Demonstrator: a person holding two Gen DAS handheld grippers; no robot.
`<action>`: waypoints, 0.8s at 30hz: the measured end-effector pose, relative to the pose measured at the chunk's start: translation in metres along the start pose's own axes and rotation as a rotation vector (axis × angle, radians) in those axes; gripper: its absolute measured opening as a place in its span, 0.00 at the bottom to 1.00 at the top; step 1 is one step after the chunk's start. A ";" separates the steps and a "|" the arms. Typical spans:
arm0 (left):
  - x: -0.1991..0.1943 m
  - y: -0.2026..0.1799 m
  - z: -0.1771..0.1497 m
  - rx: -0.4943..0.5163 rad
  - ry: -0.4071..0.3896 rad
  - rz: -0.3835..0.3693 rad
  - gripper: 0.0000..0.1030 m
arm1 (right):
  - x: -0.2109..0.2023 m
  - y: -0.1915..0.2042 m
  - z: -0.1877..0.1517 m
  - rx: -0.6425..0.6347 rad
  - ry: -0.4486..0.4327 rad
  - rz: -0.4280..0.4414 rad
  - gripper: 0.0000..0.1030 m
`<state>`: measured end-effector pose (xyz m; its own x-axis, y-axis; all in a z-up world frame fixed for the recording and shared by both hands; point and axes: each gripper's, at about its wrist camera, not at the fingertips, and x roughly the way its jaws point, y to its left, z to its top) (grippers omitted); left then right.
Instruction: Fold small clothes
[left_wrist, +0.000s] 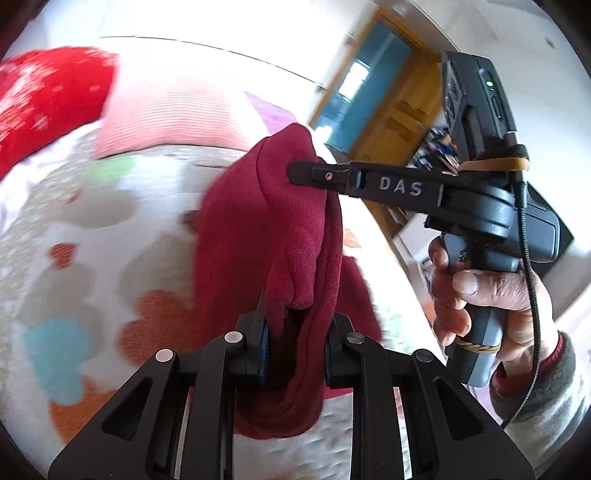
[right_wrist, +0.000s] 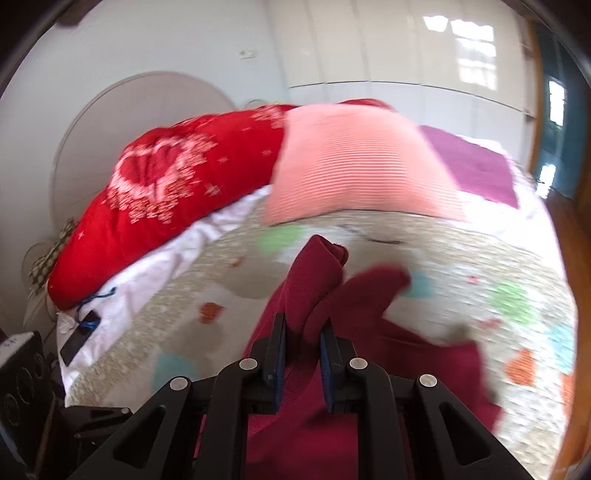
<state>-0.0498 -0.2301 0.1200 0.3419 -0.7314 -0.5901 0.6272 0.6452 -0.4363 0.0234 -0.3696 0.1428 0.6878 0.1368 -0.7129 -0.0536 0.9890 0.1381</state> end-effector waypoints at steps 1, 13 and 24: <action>0.011 -0.014 -0.001 0.024 0.014 -0.007 0.19 | -0.006 -0.010 -0.004 0.008 0.000 -0.013 0.14; 0.112 -0.066 -0.037 0.123 0.206 0.047 0.20 | 0.014 -0.125 -0.094 0.143 0.152 -0.187 0.13; 0.035 -0.031 -0.032 0.141 0.100 0.100 0.60 | -0.046 -0.126 -0.122 0.346 0.040 -0.029 0.54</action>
<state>-0.0802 -0.2684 0.0911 0.3405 -0.6354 -0.6931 0.6882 0.6707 -0.2767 -0.0904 -0.4932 0.0745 0.6559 0.1182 -0.7455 0.2185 0.9156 0.3375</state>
